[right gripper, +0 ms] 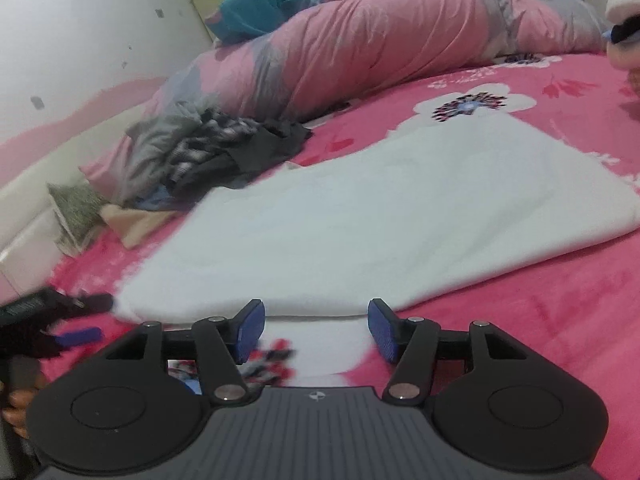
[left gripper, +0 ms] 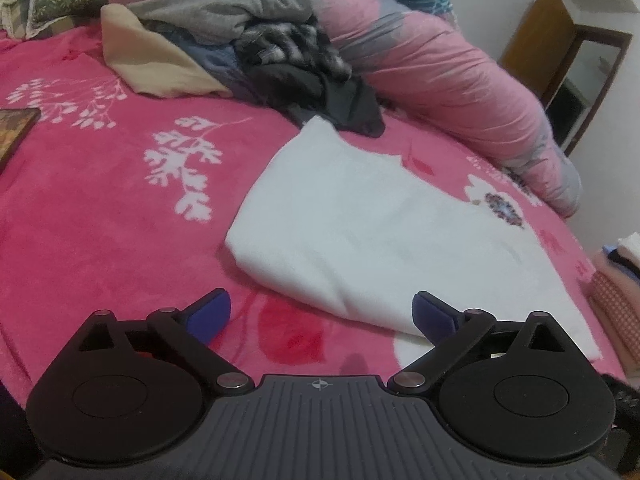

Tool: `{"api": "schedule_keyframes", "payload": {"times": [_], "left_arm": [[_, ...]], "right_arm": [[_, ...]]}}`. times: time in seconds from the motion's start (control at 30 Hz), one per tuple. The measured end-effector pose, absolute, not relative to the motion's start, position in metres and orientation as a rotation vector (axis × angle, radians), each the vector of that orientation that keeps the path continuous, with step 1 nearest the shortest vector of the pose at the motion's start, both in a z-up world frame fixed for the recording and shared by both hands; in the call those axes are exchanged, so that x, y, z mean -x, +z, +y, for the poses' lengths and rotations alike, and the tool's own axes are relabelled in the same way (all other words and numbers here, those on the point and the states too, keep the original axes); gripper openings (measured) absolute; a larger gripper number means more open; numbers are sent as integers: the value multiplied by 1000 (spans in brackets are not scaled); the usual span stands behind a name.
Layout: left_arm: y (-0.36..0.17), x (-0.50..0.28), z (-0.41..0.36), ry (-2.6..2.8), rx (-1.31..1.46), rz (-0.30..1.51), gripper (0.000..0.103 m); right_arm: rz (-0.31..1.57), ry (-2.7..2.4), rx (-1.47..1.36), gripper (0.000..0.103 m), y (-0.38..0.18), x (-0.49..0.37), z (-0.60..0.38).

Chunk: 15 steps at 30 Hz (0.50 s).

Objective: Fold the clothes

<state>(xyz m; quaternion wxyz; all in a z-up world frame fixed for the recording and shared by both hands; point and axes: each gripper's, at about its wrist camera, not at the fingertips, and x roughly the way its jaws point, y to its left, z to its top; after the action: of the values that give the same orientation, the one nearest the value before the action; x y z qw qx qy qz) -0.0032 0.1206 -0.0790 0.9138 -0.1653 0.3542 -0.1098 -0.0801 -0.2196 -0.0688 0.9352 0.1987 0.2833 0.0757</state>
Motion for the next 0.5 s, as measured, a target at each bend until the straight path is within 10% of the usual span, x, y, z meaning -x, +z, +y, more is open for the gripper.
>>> {"api": "schedule_keyframes", "payload": {"times": [0.5], "left_arm": [[-81,-18,119,-188,314,800,99]], "right_arm": [[575,86,-194,60,-39,48,-170]]}}
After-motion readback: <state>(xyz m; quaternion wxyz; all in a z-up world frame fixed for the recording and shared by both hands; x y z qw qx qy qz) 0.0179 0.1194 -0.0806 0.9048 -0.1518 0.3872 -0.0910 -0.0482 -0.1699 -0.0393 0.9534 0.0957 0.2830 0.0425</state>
